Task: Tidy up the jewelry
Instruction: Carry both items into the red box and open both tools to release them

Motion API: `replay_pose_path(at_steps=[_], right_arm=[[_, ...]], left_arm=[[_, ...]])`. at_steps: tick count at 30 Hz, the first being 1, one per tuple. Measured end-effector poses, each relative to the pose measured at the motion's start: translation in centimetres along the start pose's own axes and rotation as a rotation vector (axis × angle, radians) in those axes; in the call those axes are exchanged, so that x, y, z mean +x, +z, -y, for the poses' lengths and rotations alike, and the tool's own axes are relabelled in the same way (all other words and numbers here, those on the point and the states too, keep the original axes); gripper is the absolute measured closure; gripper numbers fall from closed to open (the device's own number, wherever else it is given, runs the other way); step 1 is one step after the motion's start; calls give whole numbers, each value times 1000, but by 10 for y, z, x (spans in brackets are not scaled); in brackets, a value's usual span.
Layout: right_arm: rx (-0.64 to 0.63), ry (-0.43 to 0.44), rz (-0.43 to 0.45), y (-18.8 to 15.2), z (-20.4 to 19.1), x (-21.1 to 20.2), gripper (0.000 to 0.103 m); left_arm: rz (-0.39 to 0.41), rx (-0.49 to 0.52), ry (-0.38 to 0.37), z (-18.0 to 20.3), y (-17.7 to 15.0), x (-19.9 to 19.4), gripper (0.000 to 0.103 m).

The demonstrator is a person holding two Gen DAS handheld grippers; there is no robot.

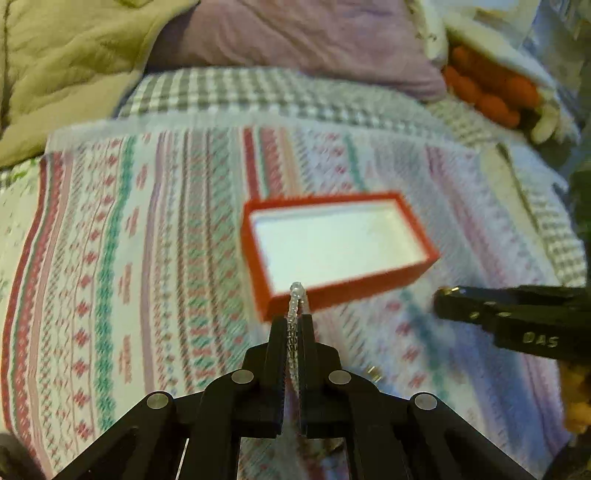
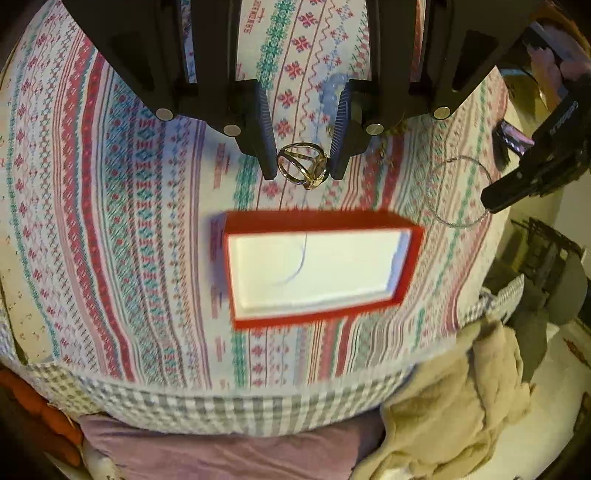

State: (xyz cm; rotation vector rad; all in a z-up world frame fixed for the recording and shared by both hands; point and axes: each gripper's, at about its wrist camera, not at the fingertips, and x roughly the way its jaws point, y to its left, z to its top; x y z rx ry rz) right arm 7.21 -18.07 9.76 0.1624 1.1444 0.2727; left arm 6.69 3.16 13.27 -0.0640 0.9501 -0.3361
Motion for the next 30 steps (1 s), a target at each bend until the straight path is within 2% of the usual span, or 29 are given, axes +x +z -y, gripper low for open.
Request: replay_pose_path(at_steps=[4,12,18,20,22,30], right_arm=[[12,-2,36,10,2,-5,72],[7,-17,78,27,4,2,72],[4,-28,103,37,9,12,72],[25,-8,102,42,14,16,72],[41,7,109,47,18,19,72],[30,-9,79,52,18,39,72]], left_arm=[[39,0,-43,10,13,-1,103],[63,-40,-116,24,30,23,103],[54,-98,-211,31,43,50,103],[41,-116,-233,30,44,60,103],[23,-131,-235,28,44,70,103],[-26,-153,-128,7,40,92,103]])
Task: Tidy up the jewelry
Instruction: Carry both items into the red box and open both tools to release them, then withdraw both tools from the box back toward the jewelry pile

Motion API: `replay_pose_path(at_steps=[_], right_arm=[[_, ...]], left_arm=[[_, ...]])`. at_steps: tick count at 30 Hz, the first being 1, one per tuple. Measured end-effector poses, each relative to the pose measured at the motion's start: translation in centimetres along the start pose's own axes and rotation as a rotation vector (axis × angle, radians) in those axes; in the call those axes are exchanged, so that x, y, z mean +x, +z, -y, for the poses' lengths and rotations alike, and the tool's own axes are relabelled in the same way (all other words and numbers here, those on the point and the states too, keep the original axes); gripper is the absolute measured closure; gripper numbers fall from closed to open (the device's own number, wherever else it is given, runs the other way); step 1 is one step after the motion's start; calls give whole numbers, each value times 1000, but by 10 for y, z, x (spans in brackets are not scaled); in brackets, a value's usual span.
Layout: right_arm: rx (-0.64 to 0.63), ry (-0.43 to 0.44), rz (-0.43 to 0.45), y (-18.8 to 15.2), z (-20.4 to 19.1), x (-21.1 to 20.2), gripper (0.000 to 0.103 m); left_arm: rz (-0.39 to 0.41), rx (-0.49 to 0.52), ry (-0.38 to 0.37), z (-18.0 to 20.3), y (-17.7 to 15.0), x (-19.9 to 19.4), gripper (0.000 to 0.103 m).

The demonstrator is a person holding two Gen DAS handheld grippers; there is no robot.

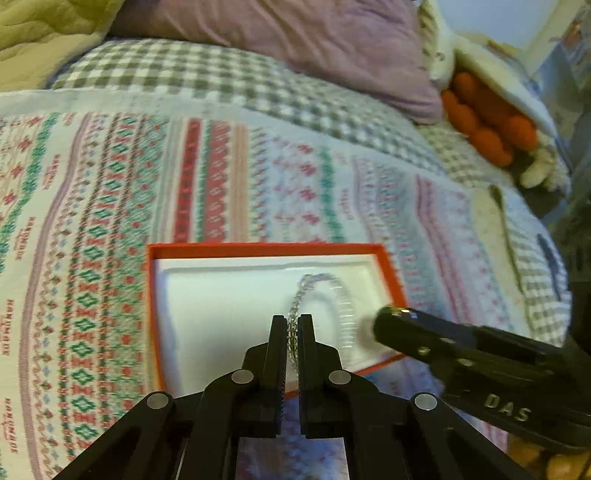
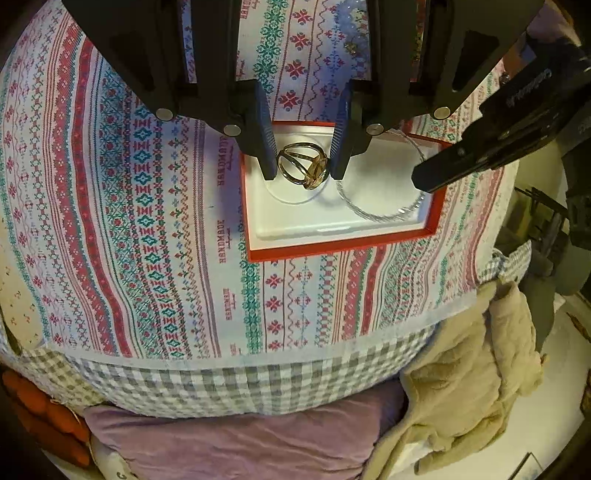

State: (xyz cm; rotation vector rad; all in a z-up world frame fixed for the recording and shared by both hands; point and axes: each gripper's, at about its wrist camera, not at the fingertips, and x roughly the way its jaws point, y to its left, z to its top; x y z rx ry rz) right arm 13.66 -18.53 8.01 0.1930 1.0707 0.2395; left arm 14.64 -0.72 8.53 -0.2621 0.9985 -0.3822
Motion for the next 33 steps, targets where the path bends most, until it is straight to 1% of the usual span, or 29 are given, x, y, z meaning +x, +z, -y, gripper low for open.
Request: replay_pose_path(at_steps=[4,7,15,16,17,18,20,21,23,28,30,32,33], right_arm=[[-10,-18,-9,-1,-1,6,72],[-18,-33,-13,-2,-1,9,72],[-17,-37,-11,-2,2,11,70],[-18,-35,-8,-1,2,9,70],[-19,-36,-4,0,2,7,69],[-20,-37,0,0,2,4,68],[-20,-36,6,0,2,-1,67],[-21,-35,6,-1,2,-4,67],[-23,-31,9,-2,2,-9,66],[-42,-33,27,-8,1,-26,58],[-45,-33,31,-12,1,-32,55],[-46,-34,32,-16,2,-37,52],[-48,-35,31,-18,2,-38,51]], left_arm=[[-6,8,66,-8,0,6,103],[-2,33,131,-11,-2,9,103],[7,85,188,-8,-1,12,101],[4,92,193,-7,-1,12,96],[3,100,200,-5,-1,11,87],[3,105,201,-3,-1,9,85],[9,118,212,0,-1,5,72],[9,124,216,1,-2,4,69],[11,141,221,5,-4,-2,58],[24,173,231,11,-11,-18,40],[23,185,235,13,-14,-22,35],[19,198,244,15,-18,-26,28],[16,201,247,15,-21,-27,27]])
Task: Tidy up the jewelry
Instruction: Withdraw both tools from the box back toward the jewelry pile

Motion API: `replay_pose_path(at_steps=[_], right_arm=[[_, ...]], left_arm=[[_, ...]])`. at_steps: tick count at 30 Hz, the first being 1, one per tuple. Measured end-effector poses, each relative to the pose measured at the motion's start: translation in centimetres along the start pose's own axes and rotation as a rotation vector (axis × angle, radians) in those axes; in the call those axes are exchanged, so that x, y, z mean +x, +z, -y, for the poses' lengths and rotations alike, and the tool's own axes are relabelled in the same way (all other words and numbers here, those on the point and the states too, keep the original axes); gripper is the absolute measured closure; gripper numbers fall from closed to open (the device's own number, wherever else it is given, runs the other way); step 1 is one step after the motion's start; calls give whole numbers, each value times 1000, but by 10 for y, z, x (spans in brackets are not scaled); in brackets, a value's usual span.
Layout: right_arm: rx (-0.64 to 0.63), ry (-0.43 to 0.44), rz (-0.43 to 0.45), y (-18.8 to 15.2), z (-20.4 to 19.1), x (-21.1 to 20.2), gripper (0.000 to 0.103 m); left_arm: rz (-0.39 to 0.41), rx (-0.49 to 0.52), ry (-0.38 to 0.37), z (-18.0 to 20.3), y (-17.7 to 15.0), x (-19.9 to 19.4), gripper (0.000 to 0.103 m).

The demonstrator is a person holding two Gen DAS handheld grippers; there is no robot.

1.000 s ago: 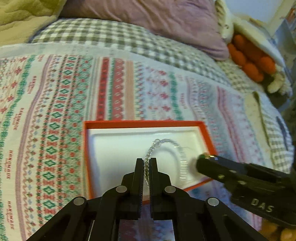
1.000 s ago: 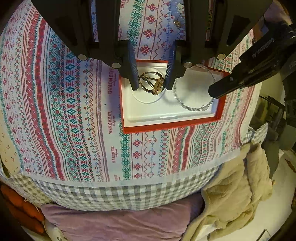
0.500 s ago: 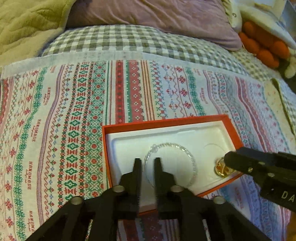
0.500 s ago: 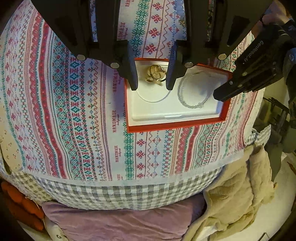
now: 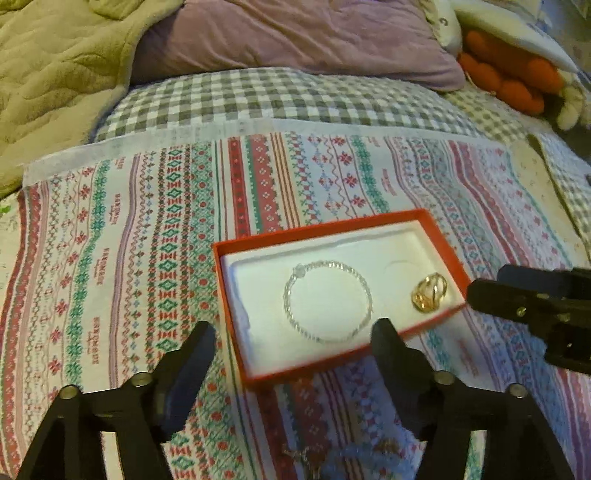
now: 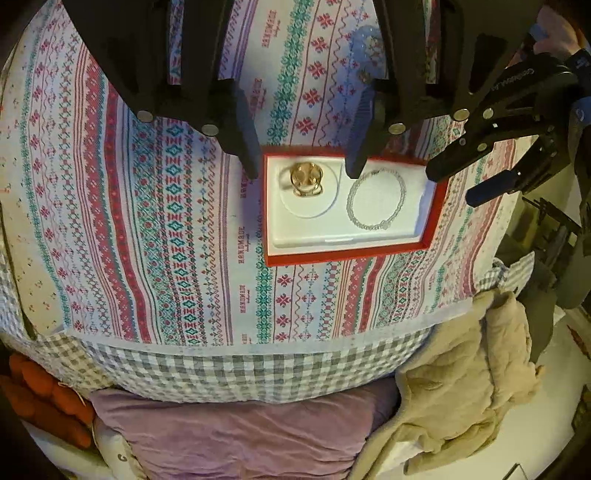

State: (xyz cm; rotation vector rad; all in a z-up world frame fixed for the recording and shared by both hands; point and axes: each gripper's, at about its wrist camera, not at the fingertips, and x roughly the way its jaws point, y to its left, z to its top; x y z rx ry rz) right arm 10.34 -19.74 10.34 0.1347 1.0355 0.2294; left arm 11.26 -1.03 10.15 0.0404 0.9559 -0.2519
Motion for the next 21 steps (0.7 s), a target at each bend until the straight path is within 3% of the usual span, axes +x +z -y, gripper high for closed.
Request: replay_pose_path(at_steps=[5,10,21], right_arm=[[-23,-15,-8,-10,-3,-7,48],[-42,-37,-17,-20,-6,-11,41],[-70,-96,-102,-50,-13,-4,40]], left_arm=[[-29,23,13,1,-14,-4,14],[-59,20,38,-4,-25,-7,8],[-135,-13,41,-20,-54,-8,1]])
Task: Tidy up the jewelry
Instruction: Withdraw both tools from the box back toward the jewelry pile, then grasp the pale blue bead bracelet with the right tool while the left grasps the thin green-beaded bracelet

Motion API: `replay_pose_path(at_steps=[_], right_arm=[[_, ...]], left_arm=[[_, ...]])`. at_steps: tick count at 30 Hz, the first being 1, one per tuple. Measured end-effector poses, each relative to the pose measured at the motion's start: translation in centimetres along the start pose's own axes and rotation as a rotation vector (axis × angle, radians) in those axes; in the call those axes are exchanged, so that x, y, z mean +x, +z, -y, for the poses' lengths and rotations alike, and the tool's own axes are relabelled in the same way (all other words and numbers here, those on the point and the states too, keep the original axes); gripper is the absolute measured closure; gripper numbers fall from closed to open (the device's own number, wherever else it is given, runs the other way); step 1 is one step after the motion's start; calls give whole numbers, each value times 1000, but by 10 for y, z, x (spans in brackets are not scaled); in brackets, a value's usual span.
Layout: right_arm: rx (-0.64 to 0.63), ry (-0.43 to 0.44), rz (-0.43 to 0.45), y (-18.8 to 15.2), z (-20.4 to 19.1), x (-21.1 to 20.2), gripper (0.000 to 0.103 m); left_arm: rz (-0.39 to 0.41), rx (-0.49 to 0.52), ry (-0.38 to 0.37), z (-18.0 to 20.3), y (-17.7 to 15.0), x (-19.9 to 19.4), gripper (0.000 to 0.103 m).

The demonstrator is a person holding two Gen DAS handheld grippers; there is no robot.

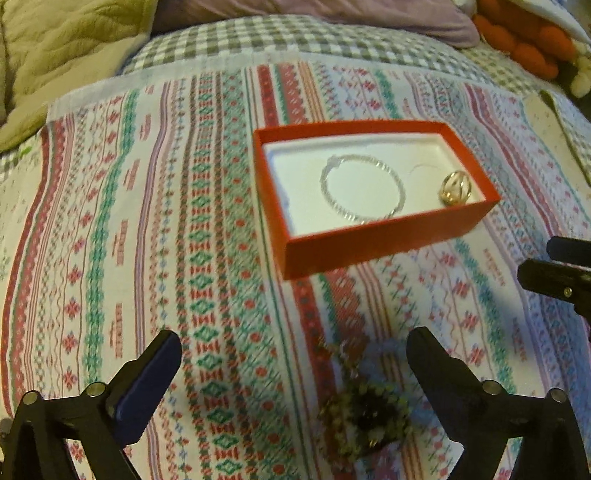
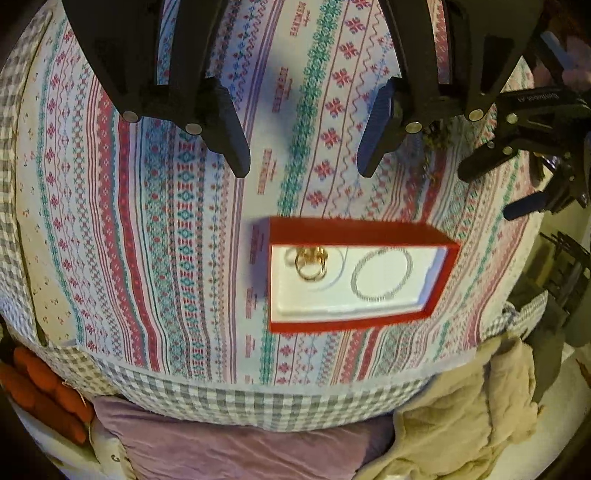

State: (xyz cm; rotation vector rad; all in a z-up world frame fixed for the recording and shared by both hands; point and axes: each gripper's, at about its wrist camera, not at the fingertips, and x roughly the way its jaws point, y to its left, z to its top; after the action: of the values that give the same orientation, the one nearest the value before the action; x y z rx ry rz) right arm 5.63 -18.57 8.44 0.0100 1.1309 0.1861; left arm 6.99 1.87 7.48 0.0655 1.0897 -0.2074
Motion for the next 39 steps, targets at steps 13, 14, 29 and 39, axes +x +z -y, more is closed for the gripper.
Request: replay_pose_path(at_steps=[13,14,29,39], right_arm=[[-39,-11,-117,-31,-19,28,39],[-41,-8,-125,-33,-20,31,39],[-90,5,-159,-32,-49,59,39],[-211,-68,-110,-42,-69,69,39]], left_arm=[[-119,22,62,-15,-35,16,1],[-134,30,67,-16,-39,18,1],[-181,82,116,-21,-65,29,1],[-147,84,95,-20,-76,27,0]])
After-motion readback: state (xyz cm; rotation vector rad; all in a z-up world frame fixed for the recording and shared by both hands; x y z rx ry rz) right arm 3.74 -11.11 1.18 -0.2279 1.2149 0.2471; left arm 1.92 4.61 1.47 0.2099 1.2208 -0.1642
